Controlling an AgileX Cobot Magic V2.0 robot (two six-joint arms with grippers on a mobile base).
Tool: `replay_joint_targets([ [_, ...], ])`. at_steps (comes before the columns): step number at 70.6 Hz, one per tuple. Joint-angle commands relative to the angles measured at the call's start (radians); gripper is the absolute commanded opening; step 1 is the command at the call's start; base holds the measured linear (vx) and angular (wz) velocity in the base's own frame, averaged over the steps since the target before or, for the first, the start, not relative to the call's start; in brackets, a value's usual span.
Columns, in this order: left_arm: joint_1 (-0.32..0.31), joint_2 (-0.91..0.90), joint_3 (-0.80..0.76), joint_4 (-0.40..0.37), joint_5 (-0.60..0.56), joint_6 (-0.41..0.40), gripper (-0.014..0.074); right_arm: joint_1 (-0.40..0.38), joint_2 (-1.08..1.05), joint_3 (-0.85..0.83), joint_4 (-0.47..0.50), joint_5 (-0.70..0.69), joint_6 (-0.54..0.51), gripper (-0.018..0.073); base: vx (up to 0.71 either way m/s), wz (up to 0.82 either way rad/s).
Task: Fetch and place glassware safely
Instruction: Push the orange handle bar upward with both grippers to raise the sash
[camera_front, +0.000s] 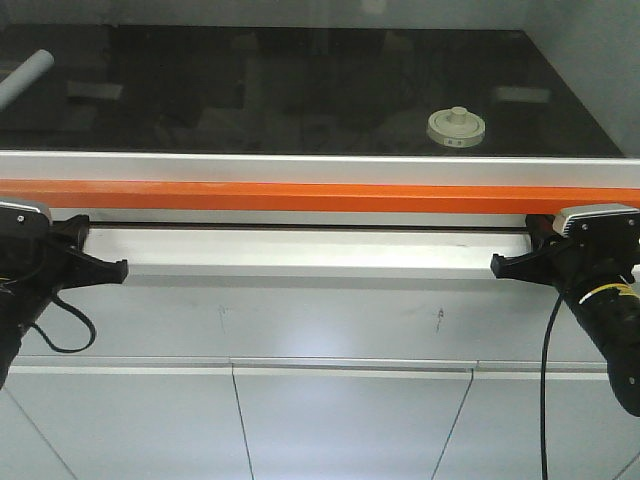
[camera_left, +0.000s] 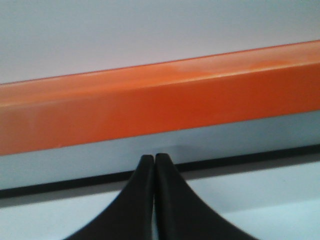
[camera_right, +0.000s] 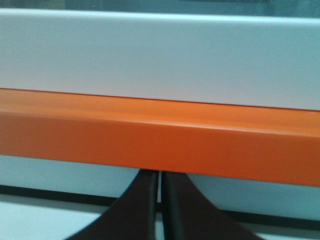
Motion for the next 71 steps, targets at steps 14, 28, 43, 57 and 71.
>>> replay_joint_targets([
  [14,-0.007,-0.030,-0.058,-0.006,-0.120,-0.009,-0.0007,-0.005,-0.038,-0.022,0.003,-0.089,-0.009,-0.0001,0.00,0.00],
  [28,-0.007,-0.037,-0.058,-0.006,-0.135,-0.009,-0.0007,-0.005,-0.038,-0.022,0.003,-0.089,-0.009,-0.0001,0.00,0.00],
  [43,-0.007,-0.037,-0.058,-0.006,-0.116,-0.009,-0.0007,-0.005,-0.038,-0.022,0.003,-0.088,-0.009,-0.0001,0.00,0.00],
  [57,-0.007,-0.037,-0.058,-0.006,-0.135,-0.009,-0.0007,-0.005,-0.038,-0.022,0.003,-0.088,-0.009,-0.0001,0.00,0.00],
  [71,-0.007,-0.050,-0.063,-0.006,-0.144,-0.009,-0.0007,-0.005,-0.044,-0.022,0.003,-0.110,-0.009,-0.0001,0.00,0.00],
])
